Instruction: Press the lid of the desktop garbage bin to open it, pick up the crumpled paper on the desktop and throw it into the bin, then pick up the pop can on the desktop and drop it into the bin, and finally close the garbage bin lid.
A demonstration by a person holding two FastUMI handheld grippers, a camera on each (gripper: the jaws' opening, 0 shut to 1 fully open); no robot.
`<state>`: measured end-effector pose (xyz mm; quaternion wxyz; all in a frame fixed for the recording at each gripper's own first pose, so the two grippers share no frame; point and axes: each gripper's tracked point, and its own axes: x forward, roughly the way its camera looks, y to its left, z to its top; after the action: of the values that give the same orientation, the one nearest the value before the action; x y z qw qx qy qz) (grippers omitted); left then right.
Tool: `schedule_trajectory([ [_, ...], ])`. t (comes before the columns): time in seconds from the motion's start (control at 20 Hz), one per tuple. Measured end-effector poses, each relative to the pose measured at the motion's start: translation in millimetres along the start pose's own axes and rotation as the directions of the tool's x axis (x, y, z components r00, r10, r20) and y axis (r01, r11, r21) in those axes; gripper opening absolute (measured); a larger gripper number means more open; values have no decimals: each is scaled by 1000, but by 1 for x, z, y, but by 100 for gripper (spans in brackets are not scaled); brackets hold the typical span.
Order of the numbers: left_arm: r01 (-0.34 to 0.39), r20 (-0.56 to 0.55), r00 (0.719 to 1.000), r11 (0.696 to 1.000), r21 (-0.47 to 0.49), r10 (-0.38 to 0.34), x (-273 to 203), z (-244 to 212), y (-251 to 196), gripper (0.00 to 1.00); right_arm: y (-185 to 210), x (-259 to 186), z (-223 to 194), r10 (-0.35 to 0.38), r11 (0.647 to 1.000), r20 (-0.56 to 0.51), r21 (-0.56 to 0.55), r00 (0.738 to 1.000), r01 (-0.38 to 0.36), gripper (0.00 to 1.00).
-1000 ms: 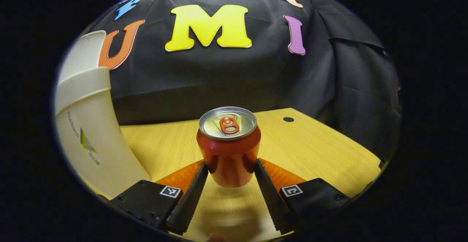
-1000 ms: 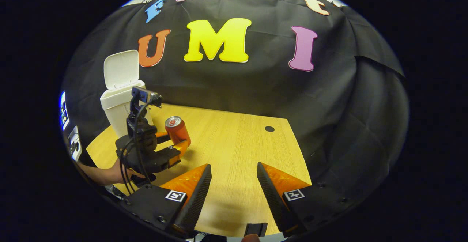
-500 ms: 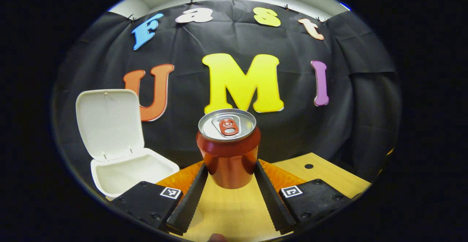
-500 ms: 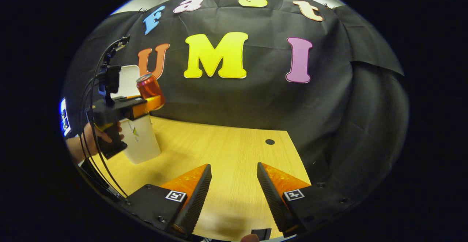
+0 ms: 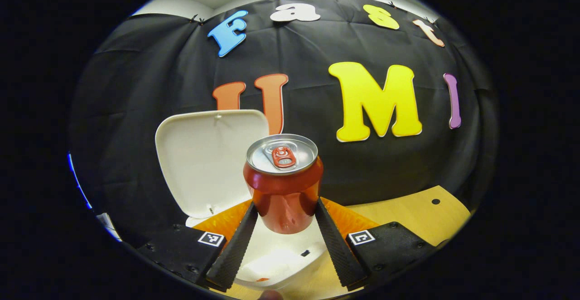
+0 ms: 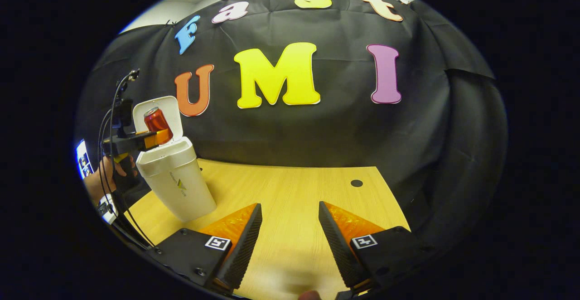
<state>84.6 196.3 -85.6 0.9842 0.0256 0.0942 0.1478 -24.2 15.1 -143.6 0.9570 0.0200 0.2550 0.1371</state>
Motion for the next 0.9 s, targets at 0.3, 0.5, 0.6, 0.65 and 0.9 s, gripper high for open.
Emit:
schedule_trajectory([
  [0.3,-118,-81,990,993,-12,116,5,-25,30,86,2,-2,1,7,1000,-7,-7,1000,-7,81],
  [0.5,-144,-68,988,989,-36,142,-6,-17,26,100,-3,-5,-3,7,1000,-17,-16,1000,-7,80],
  [0.6,-175,-56,984,982,-72,172,-14,-8,24,99,-7,-4,-2,12,1000,-16,-20,1000,-12,81],
  [0.65,-196,-45,980,976,-92,193,-20,-2,22,99,-9,-4,-1,13,1000,-16,-20,1000,-14,81],
  [0.9,-273,59,956,947,-167,286,-28,62,13,99,-21,-5,6,30,999,-6,-24,1000,-30,81],
])
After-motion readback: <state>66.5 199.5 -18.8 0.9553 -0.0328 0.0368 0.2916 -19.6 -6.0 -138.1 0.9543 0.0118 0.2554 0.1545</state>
